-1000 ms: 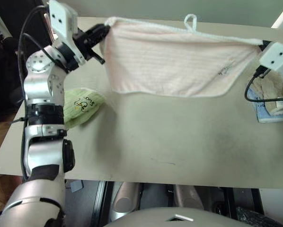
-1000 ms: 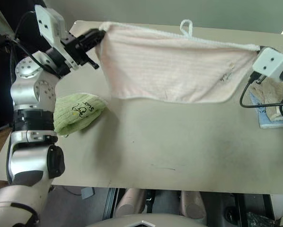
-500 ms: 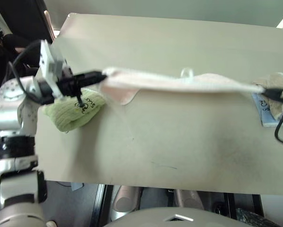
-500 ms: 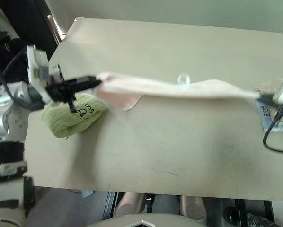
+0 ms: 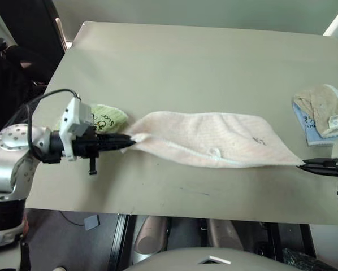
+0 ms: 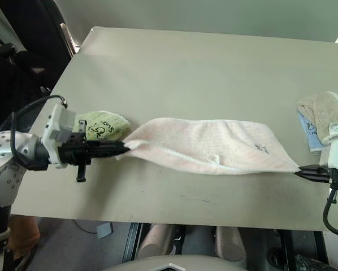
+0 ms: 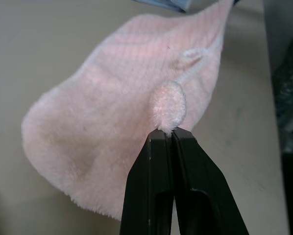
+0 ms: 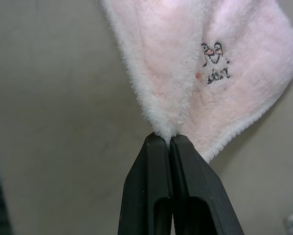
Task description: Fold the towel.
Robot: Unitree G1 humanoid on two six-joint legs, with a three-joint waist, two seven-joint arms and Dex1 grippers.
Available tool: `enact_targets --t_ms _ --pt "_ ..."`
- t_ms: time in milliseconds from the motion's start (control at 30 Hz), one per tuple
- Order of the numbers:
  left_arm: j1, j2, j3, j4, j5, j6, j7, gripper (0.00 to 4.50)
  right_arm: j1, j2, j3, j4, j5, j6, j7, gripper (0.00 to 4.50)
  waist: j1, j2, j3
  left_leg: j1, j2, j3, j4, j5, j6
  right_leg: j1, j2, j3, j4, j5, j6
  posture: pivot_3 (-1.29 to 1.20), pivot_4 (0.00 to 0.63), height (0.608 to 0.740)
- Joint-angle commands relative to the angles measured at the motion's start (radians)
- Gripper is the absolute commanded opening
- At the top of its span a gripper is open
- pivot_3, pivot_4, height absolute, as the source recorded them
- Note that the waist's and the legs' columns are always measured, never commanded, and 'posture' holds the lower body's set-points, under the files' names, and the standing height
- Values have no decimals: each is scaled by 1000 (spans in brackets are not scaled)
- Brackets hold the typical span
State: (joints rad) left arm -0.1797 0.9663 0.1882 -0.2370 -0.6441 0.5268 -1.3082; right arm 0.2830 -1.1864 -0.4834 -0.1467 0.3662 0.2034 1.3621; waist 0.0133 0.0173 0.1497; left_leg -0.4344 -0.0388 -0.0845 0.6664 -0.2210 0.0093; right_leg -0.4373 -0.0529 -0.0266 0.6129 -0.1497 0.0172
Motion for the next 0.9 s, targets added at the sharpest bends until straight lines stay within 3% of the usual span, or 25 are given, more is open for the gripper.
enact_targets --t_ms 33,133,267,433,533,633,833,900 --pt "49 25 -3 -57 26 -26 -14 0 -4 -13 -40 2 -13 -12 22 34 -1 0 0 0 0 0 0 0 0 0 0 0 0 0 0 0 150 739" --pt "50 13 -11 -44 35 -33 1 0 -40 -2 -19 -6 -5 -6 9 34 -3 0 0 -1 0 0 0 0 0 -1 0 0 0 0 1 0 150 739" --pt "-43 -45 -63 81 138 -88 98 0 -223 23 100 58 -42 -28 -69 34 -4 0 0 0 0 0 -1 0 0 0 0 0 0 0 0 0 150 739" --pt "-202 -139 -126 243 272 -175 223 0 -488 77 274 234 -176 -120 -165 34 -4 0 0 2 -1 0 0 3 2 1 0 0 2 8 -8 0 150 739" --pt "-298 -186 -181 372 379 -268 281 0 -668 132 397 395 -298 -196 -236 34 -4 0 0 2 0 0 0 10 14 1 -1 0 1 10 -7 0 150 739" --pt "-364 -222 -225 488 466 -337 338 0 -783 175 473 526 -379 -272 -283 34 -3 0 0 1 0 0 -1 11 15 -1 -1 0 1 12 -6 0 150 739" --pt "-408 -255 -272 581 533 -420 334 0 -886 213 552 690 -466 -404 -321 34 3 0 0 -1 0 0 -2 10 14 -3 -1 0 0 18 2 0 150 739" --pt "-403 -255 -276 584 538 -429 329 503 -897 222 558 719 -477 -424 -341 442 4 0 0 -1 0 0 -2 9 13 -3 -1 -1 0 18 2 0 150 739"
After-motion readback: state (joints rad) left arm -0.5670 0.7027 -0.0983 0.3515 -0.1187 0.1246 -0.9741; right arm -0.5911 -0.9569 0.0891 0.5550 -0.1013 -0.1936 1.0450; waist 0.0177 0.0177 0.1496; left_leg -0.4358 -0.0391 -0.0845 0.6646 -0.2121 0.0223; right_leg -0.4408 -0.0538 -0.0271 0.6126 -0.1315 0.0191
